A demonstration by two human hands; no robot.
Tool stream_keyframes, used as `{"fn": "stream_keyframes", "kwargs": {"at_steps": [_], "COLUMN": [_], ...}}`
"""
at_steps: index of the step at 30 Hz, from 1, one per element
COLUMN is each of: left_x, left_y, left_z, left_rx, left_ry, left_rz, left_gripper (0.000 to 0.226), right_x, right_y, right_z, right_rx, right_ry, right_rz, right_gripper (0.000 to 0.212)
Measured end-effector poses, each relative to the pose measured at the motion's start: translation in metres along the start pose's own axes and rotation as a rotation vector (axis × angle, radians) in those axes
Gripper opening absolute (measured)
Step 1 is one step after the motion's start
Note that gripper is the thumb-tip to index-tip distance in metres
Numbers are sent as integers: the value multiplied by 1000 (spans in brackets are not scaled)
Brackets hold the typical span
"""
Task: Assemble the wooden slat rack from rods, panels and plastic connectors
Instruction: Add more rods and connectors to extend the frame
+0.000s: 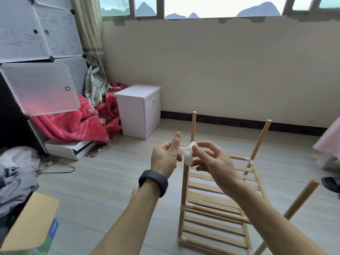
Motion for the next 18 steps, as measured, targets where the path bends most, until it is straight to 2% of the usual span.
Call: {"fn": "stream_keyframes", "kwargs": {"at_steps": [3, 7, 9, 13, 16, 18], "left_x": [0, -1, 0, 3, 4, 3], "left_y": [-1, 2, 3, 3, 1, -3], "left_z": [-3, -1, 3, 7, 5, 4], "left_rx": [64, 51, 40, 28, 26, 0], "left_ry": [-42, -62, -45, -14, 3, 1], "left_rz": [-11, -15, 27, 109, 108, 97], "left_gripper": [50, 28, 28, 34, 45, 45], "right_x": [-3, -6, -6, -5, -4, -4], "right_y": [-2, 4, 7, 7, 10, 12], "right_z": [0, 5, 1, -8, -7, -7], "right_rx": [-27, -43, -26, 89, 154, 160], "right_ry": [14, 110, 119, 118, 172, 166], "right_rz": [-35, -181, -219, -184, -190, -162], "right_gripper": [39, 27, 25, 32, 34, 31]}}
Point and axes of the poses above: each hand's wrist, its own x-axis away from the middle knuckle, its own y-axis out of the back of the hand, z = x × y, the point moved 6 cm from there along -x, towards the middle knuckle, and after that the axes turned 7 degrees about -z, right-handed, at the moved point
